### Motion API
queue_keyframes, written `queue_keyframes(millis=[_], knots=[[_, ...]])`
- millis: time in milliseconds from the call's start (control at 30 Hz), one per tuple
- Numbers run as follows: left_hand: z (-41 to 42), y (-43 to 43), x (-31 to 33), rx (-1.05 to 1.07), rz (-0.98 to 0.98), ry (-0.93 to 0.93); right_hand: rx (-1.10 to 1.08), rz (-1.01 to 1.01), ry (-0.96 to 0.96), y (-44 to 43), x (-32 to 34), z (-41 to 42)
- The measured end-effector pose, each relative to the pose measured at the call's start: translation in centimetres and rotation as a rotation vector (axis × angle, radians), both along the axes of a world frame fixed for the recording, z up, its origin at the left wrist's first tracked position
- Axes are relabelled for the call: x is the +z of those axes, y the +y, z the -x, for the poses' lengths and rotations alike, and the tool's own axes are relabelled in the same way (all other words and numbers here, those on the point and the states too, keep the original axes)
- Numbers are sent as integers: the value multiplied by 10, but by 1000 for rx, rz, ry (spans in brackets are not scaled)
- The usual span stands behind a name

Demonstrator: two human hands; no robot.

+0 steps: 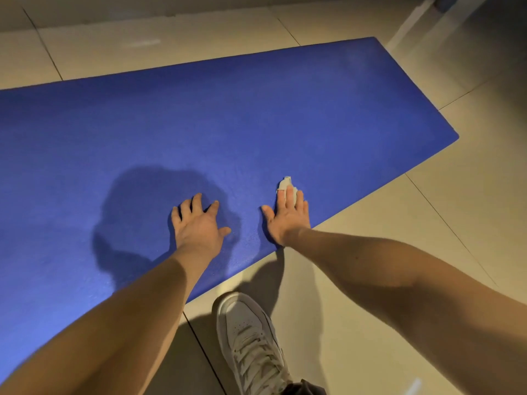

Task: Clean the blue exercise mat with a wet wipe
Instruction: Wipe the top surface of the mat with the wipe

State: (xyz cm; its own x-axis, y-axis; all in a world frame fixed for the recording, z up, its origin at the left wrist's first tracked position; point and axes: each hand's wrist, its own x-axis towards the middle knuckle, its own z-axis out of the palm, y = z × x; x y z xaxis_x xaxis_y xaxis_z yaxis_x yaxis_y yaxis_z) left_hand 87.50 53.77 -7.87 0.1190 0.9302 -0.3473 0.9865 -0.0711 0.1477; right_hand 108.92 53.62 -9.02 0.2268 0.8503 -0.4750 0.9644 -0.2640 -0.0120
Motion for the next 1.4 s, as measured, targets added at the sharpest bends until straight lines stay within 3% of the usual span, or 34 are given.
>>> queue_keyframes(millis=[100, 200, 333, 400, 567, 667, 967, 1067, 1233, 1400], knots=[[10, 12, -1, 48, -68, -12, 10, -21, -6, 5, -8, 9], [17, 26, -1, 157, 38, -5, 265, -168, 100, -34, -12, 34], [18, 31, -1, 175, 112, 11, 538, -199, 248, -65, -12, 45], [18, 31, -1, 179, 95, 6, 521, -216, 261, -51, -14, 36], [17, 32, 3, 182, 147, -1, 176, -60, 60, 33, -5, 19], [16, 33, 4, 187, 170, 1, 90, -22, 52, 55, 2, 21], [15, 33, 1, 184, 155, 13, 509, -227, 308, -23, -15, 53], [16, 34, 2, 176, 152, 12, 431, -214, 303, 8, -13, 34], [16, 33, 2, 173, 150, -3, 129, -129, 132, 79, -8, 19], [15, 34, -1, 180, 137, -12, 300, -193, 193, 38, -12, 44]])
